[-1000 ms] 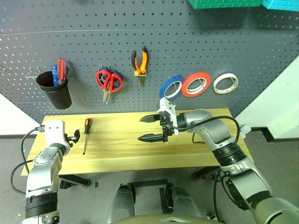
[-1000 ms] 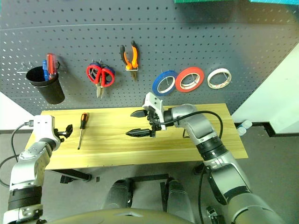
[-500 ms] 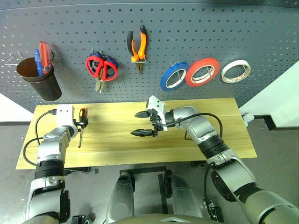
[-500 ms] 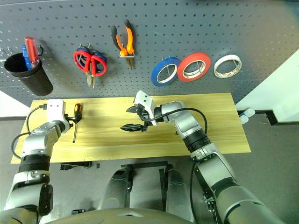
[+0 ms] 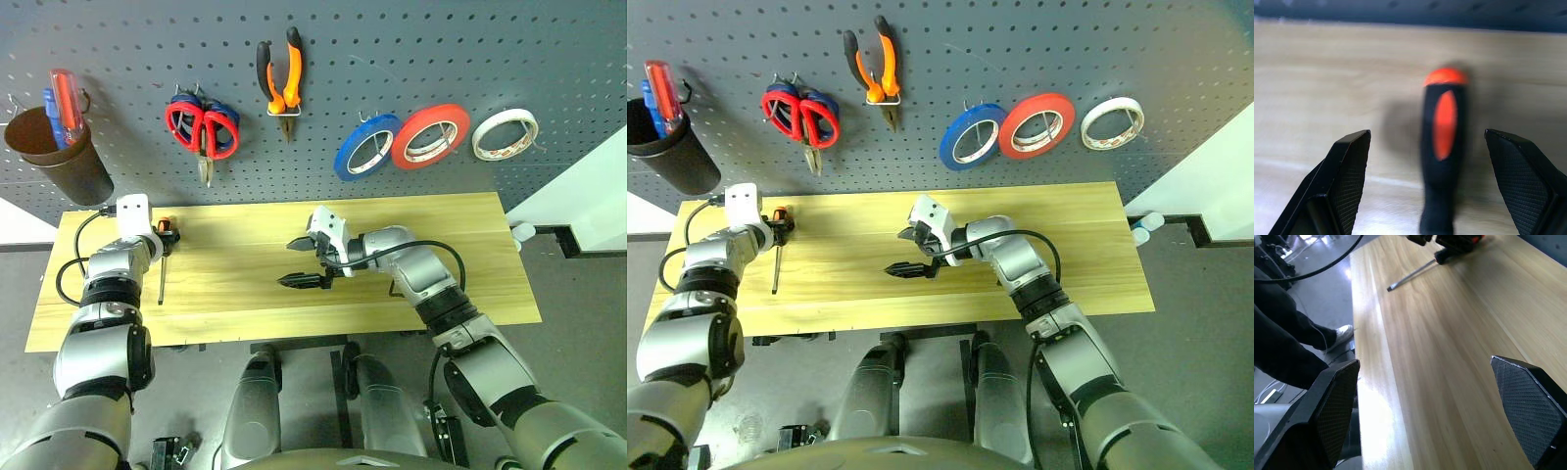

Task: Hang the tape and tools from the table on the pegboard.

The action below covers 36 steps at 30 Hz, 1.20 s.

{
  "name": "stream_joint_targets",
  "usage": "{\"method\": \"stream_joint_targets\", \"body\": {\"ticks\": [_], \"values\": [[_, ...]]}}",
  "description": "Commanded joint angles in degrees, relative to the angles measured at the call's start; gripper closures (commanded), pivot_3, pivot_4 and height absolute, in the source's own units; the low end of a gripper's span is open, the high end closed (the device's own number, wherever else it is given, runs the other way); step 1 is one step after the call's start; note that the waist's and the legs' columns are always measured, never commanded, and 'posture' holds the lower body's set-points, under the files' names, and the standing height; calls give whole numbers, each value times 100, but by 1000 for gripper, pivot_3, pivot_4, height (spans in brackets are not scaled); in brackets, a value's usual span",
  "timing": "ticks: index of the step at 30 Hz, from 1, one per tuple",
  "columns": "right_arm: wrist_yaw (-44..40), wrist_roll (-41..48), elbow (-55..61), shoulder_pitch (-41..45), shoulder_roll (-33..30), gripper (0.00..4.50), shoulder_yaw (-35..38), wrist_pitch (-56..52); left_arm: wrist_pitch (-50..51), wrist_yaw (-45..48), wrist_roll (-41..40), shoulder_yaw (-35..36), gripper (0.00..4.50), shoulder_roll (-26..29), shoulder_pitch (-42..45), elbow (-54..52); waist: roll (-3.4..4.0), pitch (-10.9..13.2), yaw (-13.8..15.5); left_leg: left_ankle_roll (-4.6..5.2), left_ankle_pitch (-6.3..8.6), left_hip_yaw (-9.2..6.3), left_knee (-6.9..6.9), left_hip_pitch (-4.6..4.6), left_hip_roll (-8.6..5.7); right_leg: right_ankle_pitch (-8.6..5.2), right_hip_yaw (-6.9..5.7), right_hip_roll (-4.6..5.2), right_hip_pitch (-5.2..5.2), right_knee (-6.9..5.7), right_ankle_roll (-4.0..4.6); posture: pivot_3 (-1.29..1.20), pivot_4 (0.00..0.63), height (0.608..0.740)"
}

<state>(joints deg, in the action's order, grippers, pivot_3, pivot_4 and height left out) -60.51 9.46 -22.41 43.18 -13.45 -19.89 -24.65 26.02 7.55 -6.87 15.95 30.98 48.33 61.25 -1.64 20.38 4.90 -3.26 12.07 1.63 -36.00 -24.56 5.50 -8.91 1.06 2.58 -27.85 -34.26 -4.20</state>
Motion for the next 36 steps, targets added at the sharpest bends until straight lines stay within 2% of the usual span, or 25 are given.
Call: {"method": "stream_joint_targets", "body": {"ticks": [1, 7, 8, 15, 22, 26, 32, 36], "values": [[-15, 14, 351, -79, -68, 0, 73, -15, 389, -210, -191, 248, 1558, 45, 6, 132, 2, 1, -1, 0, 0, 0, 0, 0, 0, -3, -1, 0, 0, 0, -2, 181, 405, 740], [52, 29, 278, -9, -89, 0, 184, -43, 795, -189, -249, 221, 3529, 12, -162, 9, 2, 1, -104, -3, -1, 0, -5, 3, 0, -6, -1, 2, 3, -2, -5, 174, 397, 740], [57, 21, 267, -6, -89, 0, 187, -28, 854, -199, -269, 232, 3737, 9, -188, -4, 2, 1, -122, -4, -1, 0, -5, 5, 0, -7, 0, 2, 4, -2, -4, 174, 397, 740], [-28, 9, 224, -6, -113, 0, 181, 69, 1419, -226, -452, 354, 3737, 8, -461, -657, 1, 0, -168, -3, -1, 0, -1, 8, -1, -5, -1, 2, 5, -3, -7, 166, 362, 740], [-501, 350, 852, -71, -405, 0, 302, -226, 3160, 427, -664, -94, 3737, 218, -2191, -4187, -4, -10, -275, -19, 7, 2, 3, 1, -3, 15, 0, 4, 3, 4, -12, 179, 278, 740], [-705, 751, 1395, -78, -558, 0, 545, -547, 3645, 868, -1006, 158, 3737, 499, -3565, -6389, -21, -29, -271, -24, 7, 2, 11, -6, -1, 16, 1, 1, -11, 7, -12, 196, 218, 740], [-927, 1069, 1747, -108, -872, 0, 767, -683, 3533, 1152, -1276, 467, 3737, 461, -4617, -8026, -82, -205, -214, -55, -10, -6, -10, -75, -3, 31, -12, 12, -56, 28, 2, 223, 158, 740], [-1048, 1311, 2067, -161, -1108, 0, 945, -672, 2906, 1267, -1314, 572, 3737, 317, -5108, -8915, -98, -389, -213, -60, -12, 0, -11, -88, -2, 75, -11, 12, -37, 112, -1, 239, 126, 740]]}}
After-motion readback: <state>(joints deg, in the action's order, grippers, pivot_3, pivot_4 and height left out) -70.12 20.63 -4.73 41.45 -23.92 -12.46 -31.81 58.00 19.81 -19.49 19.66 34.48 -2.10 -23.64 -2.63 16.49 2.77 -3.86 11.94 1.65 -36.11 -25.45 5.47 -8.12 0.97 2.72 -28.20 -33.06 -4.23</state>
